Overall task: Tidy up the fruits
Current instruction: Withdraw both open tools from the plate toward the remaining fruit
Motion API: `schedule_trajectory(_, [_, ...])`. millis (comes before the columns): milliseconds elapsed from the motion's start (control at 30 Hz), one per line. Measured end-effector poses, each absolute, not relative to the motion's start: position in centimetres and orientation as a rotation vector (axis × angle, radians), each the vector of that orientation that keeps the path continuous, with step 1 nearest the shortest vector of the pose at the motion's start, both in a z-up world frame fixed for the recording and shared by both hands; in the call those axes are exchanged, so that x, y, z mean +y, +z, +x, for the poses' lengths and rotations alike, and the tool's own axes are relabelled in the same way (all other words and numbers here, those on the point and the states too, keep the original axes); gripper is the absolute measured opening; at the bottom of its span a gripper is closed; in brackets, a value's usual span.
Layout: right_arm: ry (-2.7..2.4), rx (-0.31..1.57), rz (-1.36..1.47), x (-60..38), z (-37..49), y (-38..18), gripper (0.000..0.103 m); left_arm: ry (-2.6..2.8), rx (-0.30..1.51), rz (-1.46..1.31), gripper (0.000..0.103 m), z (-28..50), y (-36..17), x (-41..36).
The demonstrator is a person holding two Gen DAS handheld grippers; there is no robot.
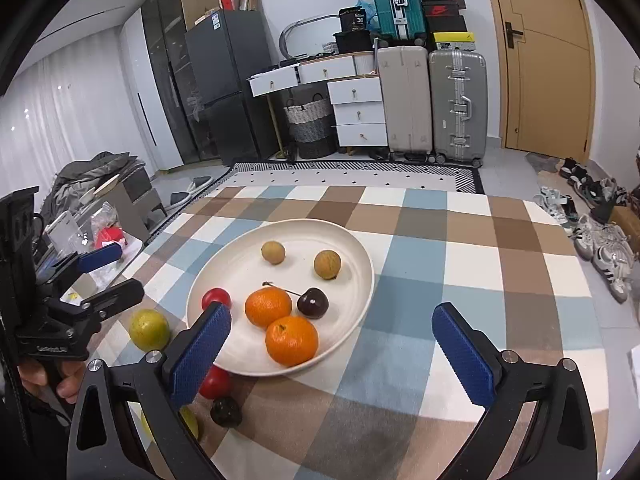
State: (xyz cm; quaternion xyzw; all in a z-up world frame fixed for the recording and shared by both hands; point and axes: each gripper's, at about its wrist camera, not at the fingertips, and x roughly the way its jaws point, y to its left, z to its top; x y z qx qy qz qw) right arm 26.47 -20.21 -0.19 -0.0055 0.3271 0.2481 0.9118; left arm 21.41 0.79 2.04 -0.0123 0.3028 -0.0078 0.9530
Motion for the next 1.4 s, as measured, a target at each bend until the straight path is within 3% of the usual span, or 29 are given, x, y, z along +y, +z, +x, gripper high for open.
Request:
schedule_trajectory(767, [0.615, 0.811, -0.152, -18.5, 20.8, -4.3, 0.102, -0.078, 0.683, -0.019, 0.103, 13.8, -0.3, -2.6])
schedule_trajectory(1400, [0.557, 0.833, -0.399, -14.4, 19.8, -7.1, 0.102, -0.088, 0.739, -0.083, 0.103, 14.6, -2.9, -1.9])
